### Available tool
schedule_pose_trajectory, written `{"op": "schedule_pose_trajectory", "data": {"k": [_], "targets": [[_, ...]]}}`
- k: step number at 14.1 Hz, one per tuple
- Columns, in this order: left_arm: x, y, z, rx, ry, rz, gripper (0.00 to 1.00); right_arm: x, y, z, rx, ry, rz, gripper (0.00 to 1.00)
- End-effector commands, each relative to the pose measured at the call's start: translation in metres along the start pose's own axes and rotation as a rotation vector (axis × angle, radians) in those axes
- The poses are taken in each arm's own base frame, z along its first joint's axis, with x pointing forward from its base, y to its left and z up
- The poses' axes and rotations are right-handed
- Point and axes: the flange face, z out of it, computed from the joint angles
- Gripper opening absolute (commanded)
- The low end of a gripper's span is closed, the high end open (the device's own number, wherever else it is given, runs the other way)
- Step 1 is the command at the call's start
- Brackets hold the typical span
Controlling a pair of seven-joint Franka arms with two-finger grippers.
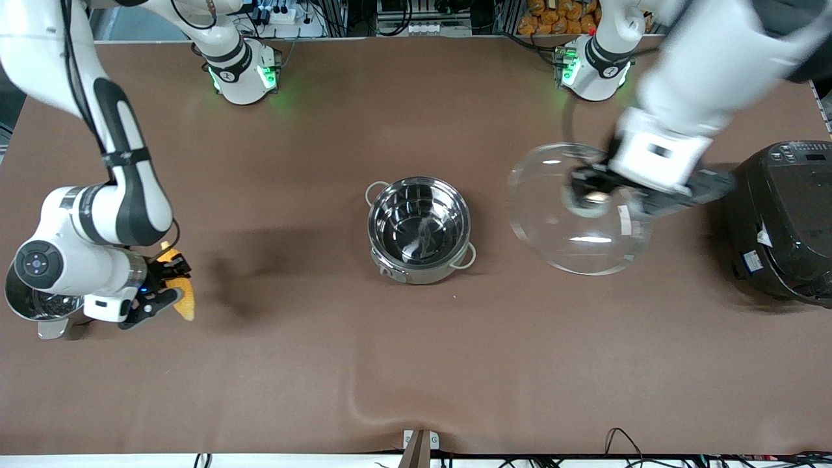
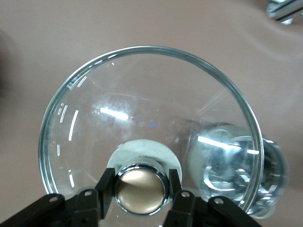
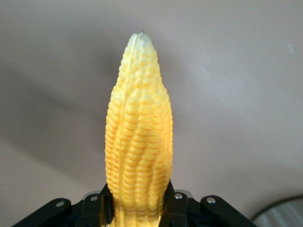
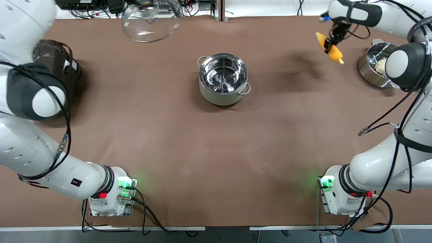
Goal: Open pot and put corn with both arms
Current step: 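Lift the glass lid with the left gripper while the right gripper lifts the corn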
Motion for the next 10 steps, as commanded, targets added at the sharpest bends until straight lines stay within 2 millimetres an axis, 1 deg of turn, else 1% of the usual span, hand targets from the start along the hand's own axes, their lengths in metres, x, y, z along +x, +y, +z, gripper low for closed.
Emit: {"op": "schedule_pose_trajectory", "data": {"k": [1,2,3,4,5,6,7,8,9,10], "targets": [[0.019,-0.060,0.022,0.003,-0.055,0.034,0.00,0.042,-0.065,-0.058,0.000,0.006,-0.110,0.00],[0.028,-0.080,0.037,0.009,-0.074,0.047,0.00,0.052,-0.085,-0.069,-0.006,0.005,-0.133,0.00],[0.034,-0.095,0.055,0.015,-0.088,0.042,0.00,0.060,-0.101,-0.074,-0.010,0.007,-0.156,0.00],[0.036,-0.116,0.076,0.016,-0.096,0.007,0.00,0.068,-0.121,-0.078,-0.016,0.010,-0.188,0.00],[0.034,-0.129,0.094,0.011,-0.085,-0.011,0.00,0.074,-0.133,-0.079,-0.017,0.012,-0.207,0.00],[0.030,-0.134,0.114,0.014,-0.080,-0.016,0.00,0.080,-0.148,-0.082,-0.022,0.016,-0.240,0.00],[0.025,-0.139,0.132,0.013,-0.066,-0.020,0.00,0.089,-0.174,-0.082,-0.018,0.021,-0.275,0.00],[0.020,-0.142,0.153,0.012,-0.056,-0.023,0.00,0.102,-0.215,-0.083,-0.010,0.030,-0.327,0.00],[0.018,-0.144,0.171,0.018,-0.049,-0.020,0.00,0.113,-0.253,-0.084,-0.022,0.039,-0.334,0.00],[0.016,-0.148,0.186,0.025,-0.048,-0.021,0.00,0.122,-0.284,-0.085,-0.035,0.053,-0.316,0.00]]}}
